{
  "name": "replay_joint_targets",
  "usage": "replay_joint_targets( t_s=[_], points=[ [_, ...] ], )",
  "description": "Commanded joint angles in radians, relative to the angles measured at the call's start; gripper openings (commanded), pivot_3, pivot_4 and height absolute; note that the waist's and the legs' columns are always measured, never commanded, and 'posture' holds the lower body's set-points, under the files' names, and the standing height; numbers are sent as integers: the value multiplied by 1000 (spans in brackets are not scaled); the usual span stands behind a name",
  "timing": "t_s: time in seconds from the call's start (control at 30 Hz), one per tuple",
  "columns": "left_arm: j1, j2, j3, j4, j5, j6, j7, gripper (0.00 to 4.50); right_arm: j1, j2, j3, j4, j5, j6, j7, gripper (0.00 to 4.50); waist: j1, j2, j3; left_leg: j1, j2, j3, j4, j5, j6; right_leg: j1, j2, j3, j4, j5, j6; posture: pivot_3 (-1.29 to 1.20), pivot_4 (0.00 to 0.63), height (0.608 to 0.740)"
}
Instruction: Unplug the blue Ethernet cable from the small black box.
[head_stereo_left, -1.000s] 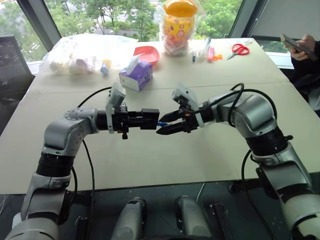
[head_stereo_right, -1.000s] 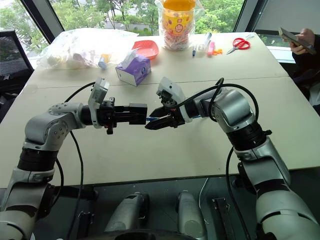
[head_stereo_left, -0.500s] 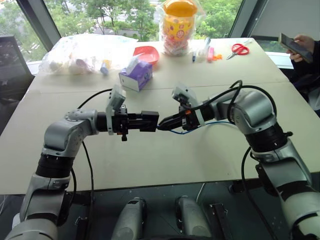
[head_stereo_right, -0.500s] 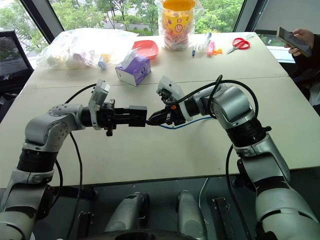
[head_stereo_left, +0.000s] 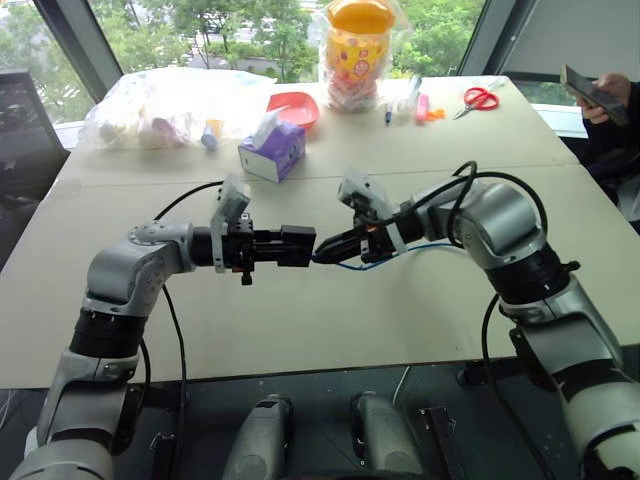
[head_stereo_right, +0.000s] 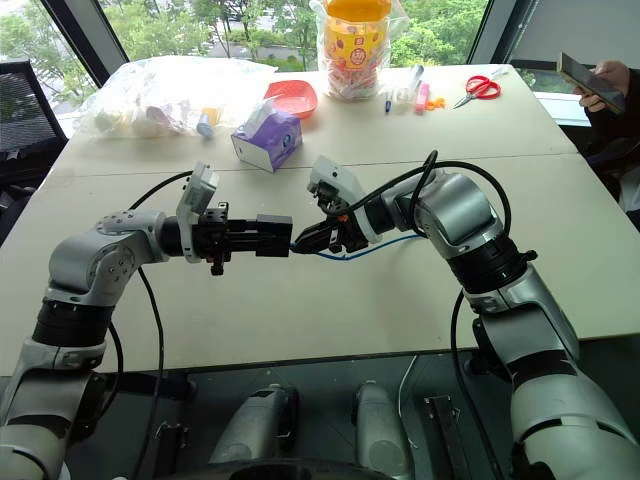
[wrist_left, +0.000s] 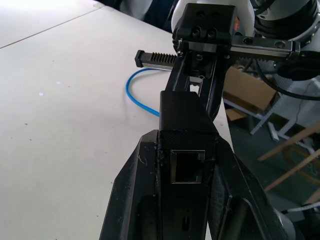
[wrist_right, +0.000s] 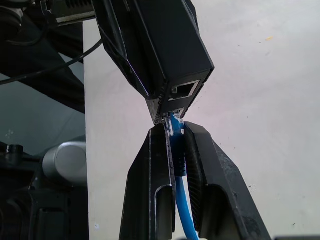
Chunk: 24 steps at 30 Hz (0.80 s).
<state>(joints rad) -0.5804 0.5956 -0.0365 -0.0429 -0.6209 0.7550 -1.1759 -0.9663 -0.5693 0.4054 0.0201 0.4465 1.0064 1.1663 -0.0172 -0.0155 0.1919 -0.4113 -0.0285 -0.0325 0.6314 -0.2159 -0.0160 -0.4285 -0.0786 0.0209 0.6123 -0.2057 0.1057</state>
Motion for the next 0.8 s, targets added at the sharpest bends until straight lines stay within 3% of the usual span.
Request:
replay_joint_targets(
  t_s=[0.03, 0.33, 0.47, 0.6, 0.7, 0.8],
  points=[
    [-19, 34, 35, -29, -28, -6, -26, 529, 15, -52, 17, 14, -65, -44, -5, 15, 0, 0, 0, 0, 0, 0, 0, 0, 0, 0, 0, 0, 0, 0, 0, 0, 150, 740],
    [11, 75, 50, -42, -34, -8, -42, 529, 38, -124, -25, 89, -125, -141, 11, 15, -2, -1, 0, -1, 0, 0, -1, 0, 0, -1, 0, 0, -1, 0, 0, 0, 150, 740],
    [29, 72, 40, -23, 17, -88, -32, 529, 12, -68, -113, 255, -215, -279, -186, 15, -1, -1, 0, -1, 0, 1, -1, 0, 0, -1, 0, 0, -1, 0, 0, 0, 150, 740],
    [37, 3, -9, 26, 148, -270, 49, 529, -28, 25, -190, 426, -300, -365, -421, 15, 3, -1, 0, -1, 0, 2, 0, 0, 0, -1, 0, 1, -1, 0, -1, 0, 150, 740],
    [40, -40, -41, 61, 205, -340, 82, 529, -26, 62, -222, 450, -318, -381, -487, 1087, 4, -1, 1, -2, 0, 2, -1, 0, 0, -1, 0, 1, -2, 0, -1, 0, 150, 740],
    [21, -168, -78, 195, 307, -502, 197, 529, 22, 115, -286, 366, -314, -344, -606, 2545, 7, 0, 0, -3, 0, 2, -2, 0, 0, -2, -1, 1, -2, 1, 0, 0, 150, 740]
  ],
)
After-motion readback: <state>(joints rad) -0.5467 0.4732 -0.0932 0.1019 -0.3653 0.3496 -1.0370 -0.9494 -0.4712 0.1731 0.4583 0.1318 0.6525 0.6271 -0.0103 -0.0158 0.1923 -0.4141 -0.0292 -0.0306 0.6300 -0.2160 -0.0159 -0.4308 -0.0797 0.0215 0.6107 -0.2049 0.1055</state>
